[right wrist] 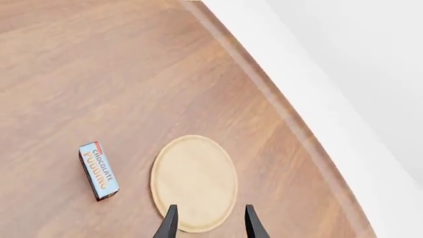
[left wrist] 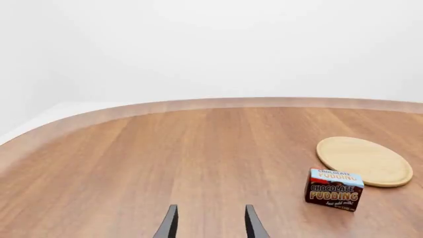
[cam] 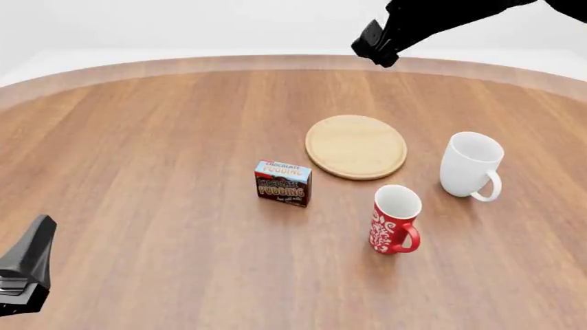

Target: Put the chocolate pudding to the left of the plate.

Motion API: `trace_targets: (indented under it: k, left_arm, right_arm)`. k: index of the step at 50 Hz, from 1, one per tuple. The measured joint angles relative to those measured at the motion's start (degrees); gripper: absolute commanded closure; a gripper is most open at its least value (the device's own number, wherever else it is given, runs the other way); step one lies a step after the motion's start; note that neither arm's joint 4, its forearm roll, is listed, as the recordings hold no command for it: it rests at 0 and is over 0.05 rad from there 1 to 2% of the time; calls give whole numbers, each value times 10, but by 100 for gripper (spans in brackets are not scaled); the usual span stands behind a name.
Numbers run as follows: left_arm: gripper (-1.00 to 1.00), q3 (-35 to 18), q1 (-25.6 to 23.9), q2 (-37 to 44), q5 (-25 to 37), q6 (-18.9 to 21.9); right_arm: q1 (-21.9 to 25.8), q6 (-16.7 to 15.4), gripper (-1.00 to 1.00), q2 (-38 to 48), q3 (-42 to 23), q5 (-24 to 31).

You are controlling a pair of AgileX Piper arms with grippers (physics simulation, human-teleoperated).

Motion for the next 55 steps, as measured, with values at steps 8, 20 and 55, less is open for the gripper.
trace_targets:
  k: [8, 20, 55]
  left_arm:
    - [-100, 0, 0, 0, 0, 0]
    - [-100, 0, 0, 0, 0, 0]
    - [-100, 0, 0, 0, 0, 0]
  right_arm:
    - [12, 2, -100, 11, 16, -1]
    - [32, 7, -100, 24, 39, -7]
    - [88, 20, -100, 62, 90, -29]
